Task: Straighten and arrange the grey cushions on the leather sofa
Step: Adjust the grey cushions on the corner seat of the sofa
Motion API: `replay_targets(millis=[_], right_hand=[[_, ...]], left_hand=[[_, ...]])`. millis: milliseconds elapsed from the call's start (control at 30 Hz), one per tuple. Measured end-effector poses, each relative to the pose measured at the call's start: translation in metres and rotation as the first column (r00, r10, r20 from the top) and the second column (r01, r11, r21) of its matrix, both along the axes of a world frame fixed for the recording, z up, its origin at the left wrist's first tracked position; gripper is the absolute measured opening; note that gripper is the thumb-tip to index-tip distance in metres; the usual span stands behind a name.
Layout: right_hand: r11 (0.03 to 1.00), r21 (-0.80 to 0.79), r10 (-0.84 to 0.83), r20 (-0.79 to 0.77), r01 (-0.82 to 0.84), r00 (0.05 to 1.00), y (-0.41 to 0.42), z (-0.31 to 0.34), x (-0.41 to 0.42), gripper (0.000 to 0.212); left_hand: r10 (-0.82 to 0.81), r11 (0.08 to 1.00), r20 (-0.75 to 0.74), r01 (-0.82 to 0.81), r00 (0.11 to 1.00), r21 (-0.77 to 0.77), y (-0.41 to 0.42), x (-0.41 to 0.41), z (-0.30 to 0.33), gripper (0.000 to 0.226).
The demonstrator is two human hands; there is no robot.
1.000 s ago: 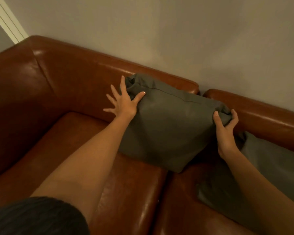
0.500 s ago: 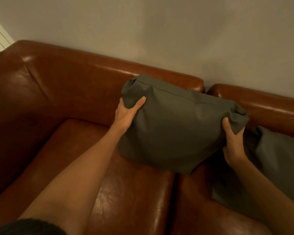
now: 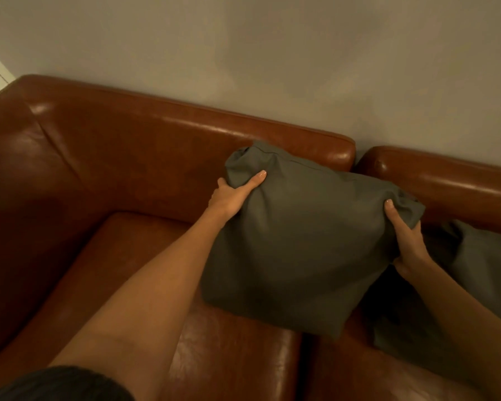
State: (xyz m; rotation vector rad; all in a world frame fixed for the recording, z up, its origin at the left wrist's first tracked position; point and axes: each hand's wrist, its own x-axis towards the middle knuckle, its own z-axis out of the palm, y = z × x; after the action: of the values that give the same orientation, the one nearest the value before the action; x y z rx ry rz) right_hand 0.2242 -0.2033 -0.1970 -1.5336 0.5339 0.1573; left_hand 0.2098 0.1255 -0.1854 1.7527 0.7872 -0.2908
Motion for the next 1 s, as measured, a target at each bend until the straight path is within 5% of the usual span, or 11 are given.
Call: replay_targets(millis=[100,200,367,533,667,1000], right_hand=[[0.996,-0.040,-0.077,0.022,0.077,0.997,0.004,0.002,-0.006,0.105],[0.933,-0.268,-0.181,0.228,0.240,0.957,0.018,0.015,-0.021,0.100],[0.825,-0.549,0.188,0.490,0.134,0.851,0.060,0.040,-0.040,0.059],[0.795,-0.595,0.478,0.491,-0.120,0.728,0.115,0.046,-0.064,0.020],[0.731,-0.608,0.637,0.447,-0.309,0.628,0.150,0.032,-0.097,0.008],[0.404,-0.556,0.910,0.165,-0.727,0.380,0.244,-0.034,-0.217,0.027]], left_hand=[[0.010,0.995,0.013,-0.009,1.000,-0.099,0.001,-0.003,-0.003,0.142],[0.032,0.997,0.102,-0.025,0.994,-0.068,-0.001,-0.014,0.002,0.126],[0.053,0.982,0.327,-0.109,0.943,0.155,0.000,-0.040,0.013,0.076],[0.038,0.943,0.490,-0.194,0.871,0.271,0.005,-0.084,0.025,0.031],[0.073,0.934,0.521,-0.241,0.850,0.263,0.011,-0.141,0.027,0.016],[0.313,0.895,0.415,-0.411,0.854,0.170,0.065,-0.321,-0.043,0.008]])
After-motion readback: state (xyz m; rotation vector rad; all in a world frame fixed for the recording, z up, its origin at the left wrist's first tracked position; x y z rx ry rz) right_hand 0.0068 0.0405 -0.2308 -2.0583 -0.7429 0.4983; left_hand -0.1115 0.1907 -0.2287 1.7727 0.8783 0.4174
